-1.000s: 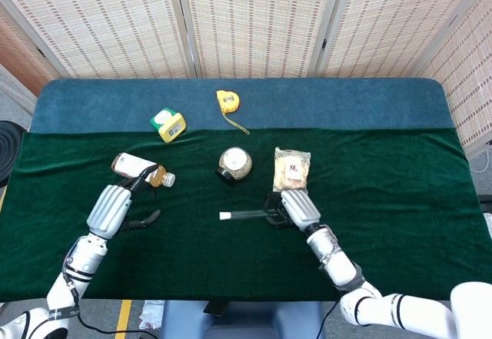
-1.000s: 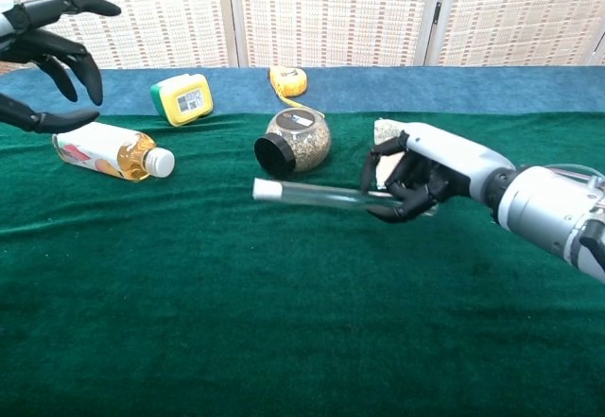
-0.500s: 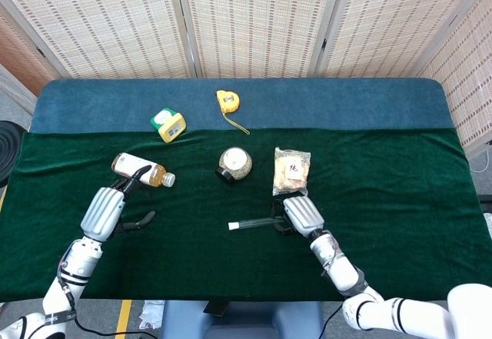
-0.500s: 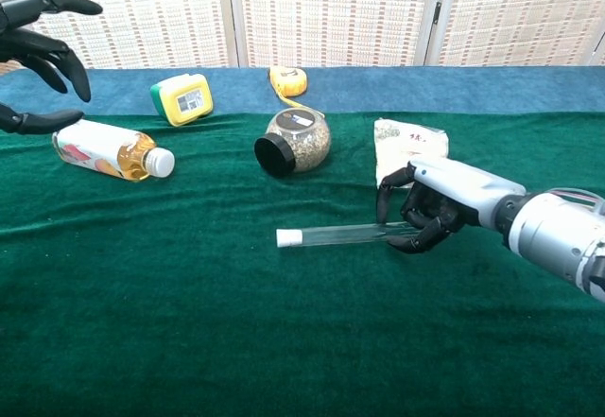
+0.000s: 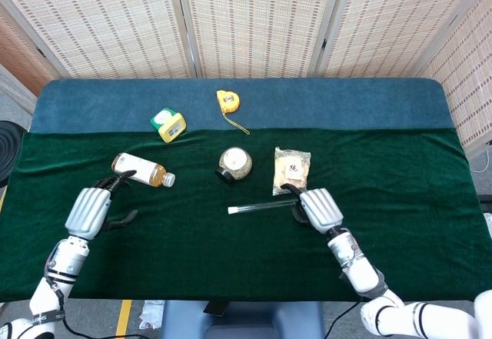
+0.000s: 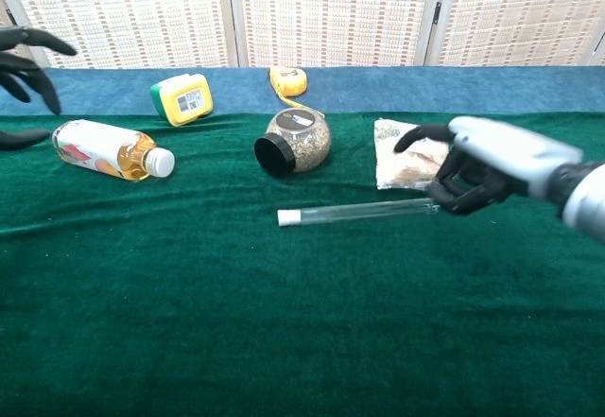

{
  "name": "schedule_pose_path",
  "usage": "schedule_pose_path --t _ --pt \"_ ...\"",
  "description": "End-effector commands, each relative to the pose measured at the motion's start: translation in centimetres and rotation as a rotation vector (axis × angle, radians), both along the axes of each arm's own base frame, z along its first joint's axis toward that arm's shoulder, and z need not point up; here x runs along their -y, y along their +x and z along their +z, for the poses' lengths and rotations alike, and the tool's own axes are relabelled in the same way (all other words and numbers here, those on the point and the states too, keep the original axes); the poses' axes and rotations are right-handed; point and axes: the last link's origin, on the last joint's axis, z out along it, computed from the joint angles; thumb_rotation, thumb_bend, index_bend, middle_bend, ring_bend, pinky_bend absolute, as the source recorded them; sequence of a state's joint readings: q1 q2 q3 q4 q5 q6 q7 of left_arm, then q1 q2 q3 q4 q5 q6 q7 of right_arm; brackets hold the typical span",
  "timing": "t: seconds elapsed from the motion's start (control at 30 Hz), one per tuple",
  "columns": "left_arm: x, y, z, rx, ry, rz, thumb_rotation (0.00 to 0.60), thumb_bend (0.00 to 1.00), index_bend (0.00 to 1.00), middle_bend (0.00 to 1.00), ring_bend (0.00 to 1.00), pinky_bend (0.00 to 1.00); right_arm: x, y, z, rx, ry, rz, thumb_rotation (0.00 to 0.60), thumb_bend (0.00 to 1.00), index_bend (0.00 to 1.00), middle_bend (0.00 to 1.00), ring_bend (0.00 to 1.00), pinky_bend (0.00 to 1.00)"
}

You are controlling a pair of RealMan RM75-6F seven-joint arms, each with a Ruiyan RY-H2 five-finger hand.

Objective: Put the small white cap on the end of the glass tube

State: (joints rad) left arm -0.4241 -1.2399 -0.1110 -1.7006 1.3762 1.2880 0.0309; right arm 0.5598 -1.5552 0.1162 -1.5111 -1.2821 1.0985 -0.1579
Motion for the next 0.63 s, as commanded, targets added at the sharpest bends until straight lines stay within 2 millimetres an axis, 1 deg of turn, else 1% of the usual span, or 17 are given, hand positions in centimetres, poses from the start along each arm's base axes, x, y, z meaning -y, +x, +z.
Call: schedule_pose_path --t 0.03,0.07,0.1,0.13,0.2,0.23,0.3,0.33,0.37,0.43,0.53,0.63 --pt "0.3 -2.1 1.5 -0.054 0.069 0.064 0.6 0.34 0.21 0.44 0.29 0.28 -1.1 -1.3 4.6 -0.061 -0.098 0.021 0.6 0.58 0.25 0.71 0.86 0.95" --pt "0.4 -2.5 1.7 -0.061 0.083 0.074 0.6 0.34 0.22 0.44 0.29 0.27 -1.4 -1.6 5.5 -0.07 -0.109 0.02 0.6 0.58 0.25 0.66 0.82 0.91" --pt "0.6 -3.4 2.2 -0.075 0.109 0.099 0.6 0.34 0.23 0.44 0.29 0.27 -1.8 -2.2 7.0 -0.084 -0.142 0.012 0.6 0.58 0.26 0.56 0.74 0.81" --pt "0.8 -3.9 2.6 -0.084 0.125 0.113 0.6 0.34 0.23 0.44 0.29 0.26 -2.2 -2.7 7.9 -0.09 -0.163 0.006 0.6 0.58 0.26 0.51 0.67 0.73" --pt "1.2 -5.0 3.2 -0.112 0.154 0.131 0.6 0.34 0.25 0.44 0.29 0.26 -2.9 -3.7 9.6 -0.102 -0.212 -0.011 0.6 0.58 0.26 0.38 0.49 0.49" --pt "1.4 -5.7 3.6 -0.136 0.18 0.146 0.6 0.34 0.25 0.44 0.29 0.26 -3.5 -4.5 10.5 -0.116 -0.244 -0.024 0.6 0.58 0.26 0.33 0.41 0.39" --pt "1.9 -6.7 4.2 -0.161 0.215 0.158 0.6 0.34 0.25 0.44 0.29 0.25 -4.6 -5.9 11.9 -0.146 -0.291 -0.054 0.6 0.58 0.25 0.25 0.32 0.26" --pt "2.1 -7.0 4.3 -0.165 0.224 0.164 0.6 0.34 0.25 0.44 0.29 0.24 -5.0 -6.3 12.2 -0.151 -0.301 -0.064 0.6 0.58 0.22 0.2 0.27 0.22" --pt "2.3 -7.3 4.4 -0.168 0.231 0.169 0.6 0.34 0.25 0.44 0.29 0.24 -5.4 -6.6 12.6 -0.155 -0.31 -0.073 0.6 0.58 0.2 0.18 0.25 0.19" --pt "3.4 -8.0 4.9 -0.18 0.235 0.187 0.6 0.34 0.24 0.42 0.27 0.21 -6.9 -7.9 13.8 -0.166 -0.33 -0.118 0.6 0.58 0.14 0.13 0.23 0.14" --pt "5.0 -8.5 5.2 -0.183 0.232 0.188 0.6 0.34 0.23 0.39 0.24 0.17 -8.6 -9.1 15.3 -0.174 -0.348 -0.157 0.6 0.58 0.09 0.09 0.2 0.07" --pt "6.5 -8.8 5.1 -0.169 0.221 0.197 0.6 0.34 0.23 0.37 0.23 0.14 -10.2 -9.9 16.3 -0.153 -0.351 -0.193 0.6 0.58 0.08 0.08 0.17 0.05"
